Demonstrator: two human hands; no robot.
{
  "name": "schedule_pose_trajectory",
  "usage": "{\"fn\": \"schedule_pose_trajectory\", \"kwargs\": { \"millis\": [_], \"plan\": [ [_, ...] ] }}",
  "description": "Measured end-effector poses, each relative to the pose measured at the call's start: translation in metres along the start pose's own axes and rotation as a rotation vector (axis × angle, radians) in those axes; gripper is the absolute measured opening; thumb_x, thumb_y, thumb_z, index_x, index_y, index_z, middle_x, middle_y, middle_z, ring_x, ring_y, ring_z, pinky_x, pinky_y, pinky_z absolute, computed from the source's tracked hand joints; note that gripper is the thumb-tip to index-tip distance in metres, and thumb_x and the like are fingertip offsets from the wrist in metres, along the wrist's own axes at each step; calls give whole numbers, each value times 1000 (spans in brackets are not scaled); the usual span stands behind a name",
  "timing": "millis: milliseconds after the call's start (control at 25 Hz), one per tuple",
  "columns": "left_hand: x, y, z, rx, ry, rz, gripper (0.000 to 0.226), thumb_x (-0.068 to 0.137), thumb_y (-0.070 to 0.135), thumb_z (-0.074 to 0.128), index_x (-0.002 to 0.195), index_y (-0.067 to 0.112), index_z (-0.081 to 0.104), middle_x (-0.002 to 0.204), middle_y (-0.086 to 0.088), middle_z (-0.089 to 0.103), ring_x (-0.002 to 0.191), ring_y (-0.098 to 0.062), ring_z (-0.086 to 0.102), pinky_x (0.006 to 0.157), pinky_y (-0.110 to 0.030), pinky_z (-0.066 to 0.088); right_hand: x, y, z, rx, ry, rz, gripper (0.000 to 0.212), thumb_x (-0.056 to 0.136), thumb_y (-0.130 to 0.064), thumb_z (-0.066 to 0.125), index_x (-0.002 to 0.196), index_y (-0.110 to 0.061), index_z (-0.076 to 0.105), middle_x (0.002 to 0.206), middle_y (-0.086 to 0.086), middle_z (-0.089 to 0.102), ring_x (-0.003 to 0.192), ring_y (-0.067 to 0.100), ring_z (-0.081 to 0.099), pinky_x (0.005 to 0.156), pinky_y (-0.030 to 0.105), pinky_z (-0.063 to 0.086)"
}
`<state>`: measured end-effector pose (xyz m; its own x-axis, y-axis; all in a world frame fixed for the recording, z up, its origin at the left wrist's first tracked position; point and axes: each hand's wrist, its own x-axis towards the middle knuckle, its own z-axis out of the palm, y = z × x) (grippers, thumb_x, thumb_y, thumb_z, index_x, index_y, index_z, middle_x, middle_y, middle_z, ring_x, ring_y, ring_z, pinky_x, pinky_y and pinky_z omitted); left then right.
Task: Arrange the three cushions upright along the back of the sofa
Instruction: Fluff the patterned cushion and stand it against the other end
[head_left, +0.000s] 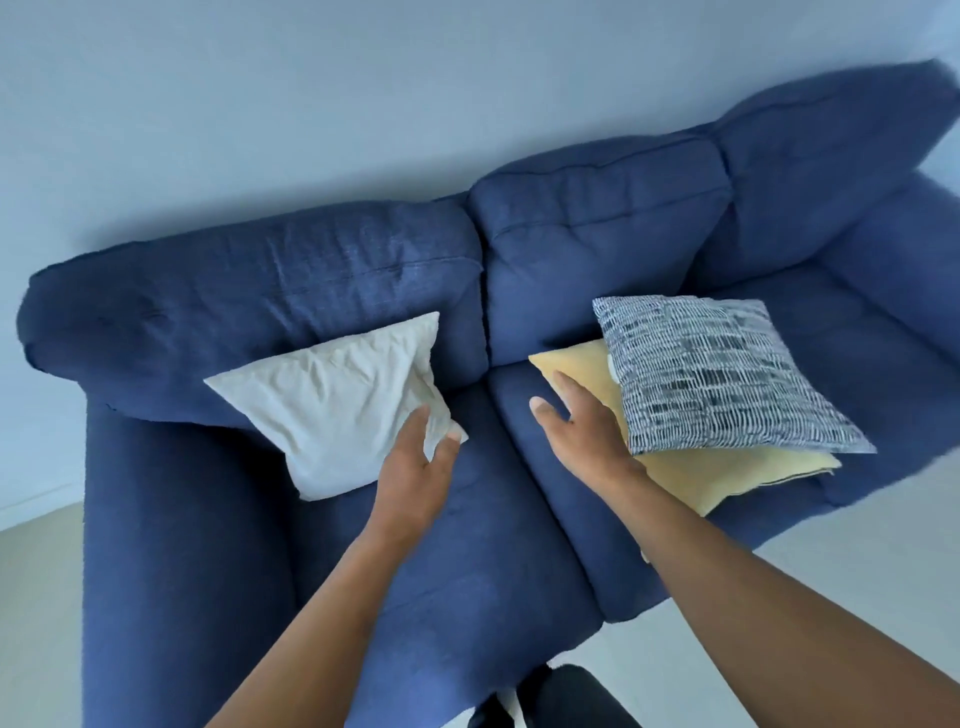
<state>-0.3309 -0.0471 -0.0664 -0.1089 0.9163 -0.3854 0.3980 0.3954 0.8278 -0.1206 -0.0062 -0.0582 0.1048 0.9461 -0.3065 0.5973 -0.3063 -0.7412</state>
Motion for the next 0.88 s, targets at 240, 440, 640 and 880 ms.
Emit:
{"fn": "schedule_pose_trajectory", "kwargs": {
  "millis": [240, 440, 640, 880],
  "plan": [
    [-21, 43, 75, 108, -160, 66, 71, 106, 46, 53, 168, 23, 26, 174, 6, 29, 159, -14, 30, 129, -36, 25, -33, 63, -81, 10, 129, 93, 65, 101, -34, 54, 159, -11, 35, 166, 7, 39, 153, 23, 35, 123, 36, 26],
    [-29, 94, 155, 173, -182, 121, 71, 107, 44, 53, 168, 20, 26, 173, 4, 32, 153, -13, 40, 124, -33, 31, -39, 125, -157, 76, 158, 134, 70, 101, -40, 57, 160, -11, 34, 166, 9, 37, 153, 27, 34, 124, 43, 29],
    [-45, 139, 245, 161, -189, 98, 67, 107, 41, 55, 166, 20, 31, 161, 14, 41, 154, -13, 36, 112, -26, 33, -29, 184, -241, 130, 143, 147, 70, 102, -38, 56, 161, -10, 32, 168, 9, 34, 155, 26, 30, 124, 38, 25],
    [-38, 167, 308, 183, -155, 41, 70, 106, 45, 57, 166, 19, 33, 170, -2, 39, 158, -20, 35, 125, -40, 34, -9, 225, -296, 138, 115, 173, 70, 101, -38, 57, 160, -10, 33, 168, 9, 35, 155, 25, 31, 122, 36, 25]
  ]
}}
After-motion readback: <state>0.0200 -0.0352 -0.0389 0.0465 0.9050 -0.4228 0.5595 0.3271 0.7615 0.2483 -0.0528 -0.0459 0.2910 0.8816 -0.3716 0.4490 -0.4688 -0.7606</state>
